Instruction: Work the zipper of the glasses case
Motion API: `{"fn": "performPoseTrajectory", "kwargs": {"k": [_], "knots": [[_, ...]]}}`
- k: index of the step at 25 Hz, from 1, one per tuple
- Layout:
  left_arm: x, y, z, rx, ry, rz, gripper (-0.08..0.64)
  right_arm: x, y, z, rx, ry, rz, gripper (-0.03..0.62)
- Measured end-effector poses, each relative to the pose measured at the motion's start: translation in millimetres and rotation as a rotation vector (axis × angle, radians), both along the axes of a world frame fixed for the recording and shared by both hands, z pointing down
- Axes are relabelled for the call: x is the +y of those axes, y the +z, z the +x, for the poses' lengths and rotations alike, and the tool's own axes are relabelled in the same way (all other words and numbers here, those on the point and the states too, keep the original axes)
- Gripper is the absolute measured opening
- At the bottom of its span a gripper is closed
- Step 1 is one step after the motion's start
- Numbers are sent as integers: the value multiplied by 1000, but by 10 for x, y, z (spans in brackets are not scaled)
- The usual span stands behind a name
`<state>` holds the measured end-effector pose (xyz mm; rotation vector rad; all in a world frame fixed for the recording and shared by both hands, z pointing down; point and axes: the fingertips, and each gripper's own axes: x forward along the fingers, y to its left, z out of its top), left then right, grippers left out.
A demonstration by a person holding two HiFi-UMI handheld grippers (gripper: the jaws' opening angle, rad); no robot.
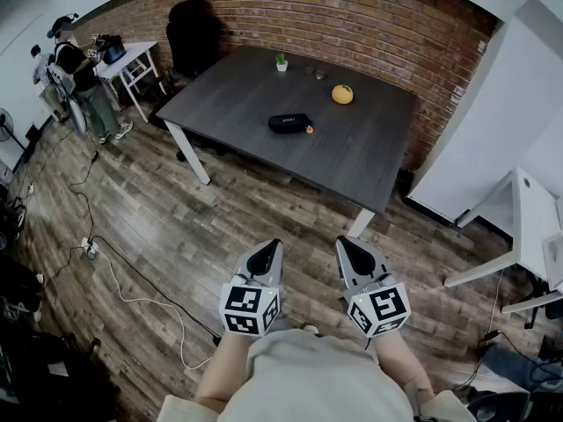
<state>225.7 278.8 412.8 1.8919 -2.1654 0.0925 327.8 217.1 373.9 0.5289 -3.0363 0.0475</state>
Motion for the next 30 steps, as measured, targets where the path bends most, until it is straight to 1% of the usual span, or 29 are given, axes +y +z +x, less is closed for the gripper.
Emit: {"fn": "performPoseTrajectory", "kwargs": {"k": [4, 8, 15, 20, 22, 24, 26, 27, 30], "knots": [[-25, -12, 35, 21, -1, 18, 9, -7, -4, 23, 2, -2, 5, 2], [-9, -18, 56, 27, -13, 24, 9, 32, -13, 25, 7, -25, 8, 2], [17, 24, 96, 24, -29, 10, 11, 35, 9, 67, -18, -34, -15, 2], [36, 78, 125, 33, -46, -1, 18, -17, 133, 129, 16, -32, -37, 2], [30, 113, 145, 40, -32, -13, 76, -48, 166, 146, 20, -29, -45, 3], [23, 129, 146, 34, -23, -19, 103, -87, 189, 150, 19, -24, -58, 7], [13, 134, 130, 25, -17, -22, 165, -122, 204, 133, 22, -25, -68, 43], [3, 136, 109, 24, -15, -22, 191, -144, 210, 112, 25, -26, -71, 74], [-55, 144, -12, 28, -15, -7, 266, -221, 226, -4, 34, -34, -75, 128]]}}
